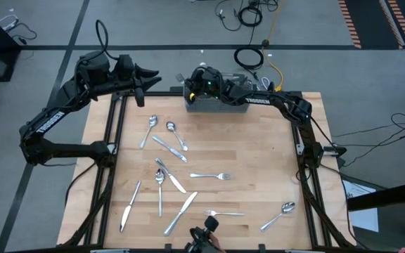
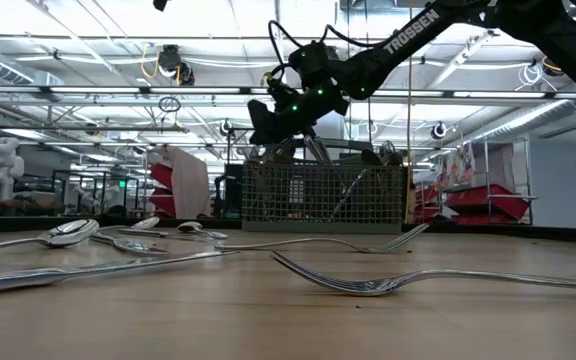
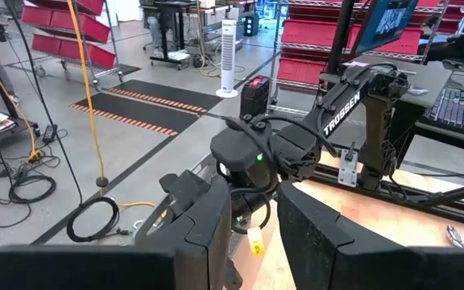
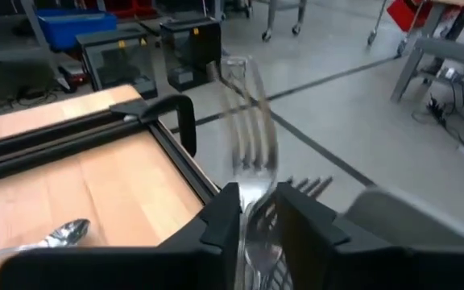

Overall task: Sort silverware
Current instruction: Put the silver fork into the silverware organizer, then put the silver spoon into the silverware organizer

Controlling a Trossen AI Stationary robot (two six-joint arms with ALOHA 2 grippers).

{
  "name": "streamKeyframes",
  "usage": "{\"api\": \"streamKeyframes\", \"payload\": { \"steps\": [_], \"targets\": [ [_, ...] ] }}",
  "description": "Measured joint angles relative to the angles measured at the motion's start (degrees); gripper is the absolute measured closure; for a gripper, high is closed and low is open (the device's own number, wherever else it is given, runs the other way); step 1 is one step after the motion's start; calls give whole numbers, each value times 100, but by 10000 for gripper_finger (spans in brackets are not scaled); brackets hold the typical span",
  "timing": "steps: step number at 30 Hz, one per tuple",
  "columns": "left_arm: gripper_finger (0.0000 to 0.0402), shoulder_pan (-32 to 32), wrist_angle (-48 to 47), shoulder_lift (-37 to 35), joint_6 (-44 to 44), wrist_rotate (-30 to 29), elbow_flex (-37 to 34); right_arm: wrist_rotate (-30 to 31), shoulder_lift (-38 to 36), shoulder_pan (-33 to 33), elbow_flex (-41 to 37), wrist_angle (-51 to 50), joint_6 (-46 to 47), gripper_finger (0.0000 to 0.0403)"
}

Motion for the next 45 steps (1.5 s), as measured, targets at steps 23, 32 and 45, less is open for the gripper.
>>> {"api": "streamKeyframes", "payload": {
  "steps": [23,32,45],
  "targets": [
    [292,193,-1661,475,-1402,-908,-1197,691,-3299,473,-5,-2154,-2125,243],
    [292,204,-743,503,-2724,-1350,-3550,2260,-5293,1095,-1,-4013,-2143,244],
    [292,173,-808,509,-3325,-1365,-4089,2435,-5948,1329,-5,-5531,-1203,244]
  ]
}}
